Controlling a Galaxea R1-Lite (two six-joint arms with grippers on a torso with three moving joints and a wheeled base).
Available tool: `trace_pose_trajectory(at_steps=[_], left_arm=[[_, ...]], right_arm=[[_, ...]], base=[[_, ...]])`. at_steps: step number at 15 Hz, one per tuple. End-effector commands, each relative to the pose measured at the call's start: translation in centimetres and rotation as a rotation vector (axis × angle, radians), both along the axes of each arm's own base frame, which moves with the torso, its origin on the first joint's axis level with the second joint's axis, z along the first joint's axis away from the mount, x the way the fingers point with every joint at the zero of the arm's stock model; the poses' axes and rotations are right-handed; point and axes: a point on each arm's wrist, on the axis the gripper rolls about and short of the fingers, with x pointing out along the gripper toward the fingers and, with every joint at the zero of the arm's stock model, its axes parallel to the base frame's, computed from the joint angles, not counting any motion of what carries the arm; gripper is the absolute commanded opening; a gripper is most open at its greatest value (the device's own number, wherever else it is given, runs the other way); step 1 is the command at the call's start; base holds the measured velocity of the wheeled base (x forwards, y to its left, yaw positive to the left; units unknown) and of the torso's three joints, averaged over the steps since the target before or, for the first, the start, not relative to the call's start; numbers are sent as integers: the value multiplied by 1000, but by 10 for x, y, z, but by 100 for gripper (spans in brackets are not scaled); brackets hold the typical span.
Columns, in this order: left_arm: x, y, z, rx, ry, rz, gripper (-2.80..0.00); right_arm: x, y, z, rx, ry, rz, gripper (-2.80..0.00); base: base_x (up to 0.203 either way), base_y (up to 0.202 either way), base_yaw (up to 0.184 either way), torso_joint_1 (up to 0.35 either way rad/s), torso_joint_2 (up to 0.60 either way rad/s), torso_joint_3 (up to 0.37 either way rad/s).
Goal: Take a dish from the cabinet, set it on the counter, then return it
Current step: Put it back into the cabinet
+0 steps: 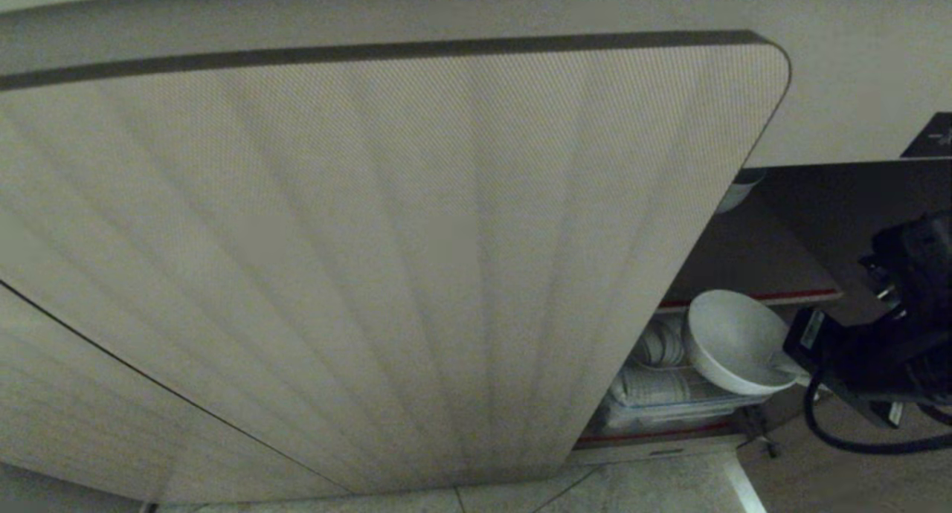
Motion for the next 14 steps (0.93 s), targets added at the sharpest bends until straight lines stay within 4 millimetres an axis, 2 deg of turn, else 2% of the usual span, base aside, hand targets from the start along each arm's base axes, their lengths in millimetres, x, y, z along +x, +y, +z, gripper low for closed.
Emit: trace_pose_trajectory(at_steps=[1,14], left_arm=[[0,0,0,0,0,0,-280],[0,0,0,0,-2,0,-280]], right_arm=[[7,1,3,-1,-8,-13,-280],[35,4,15,16,-16,-106,-280]], base=[[0,0,0,0,0,0],[0,0,0,0,0,0]])
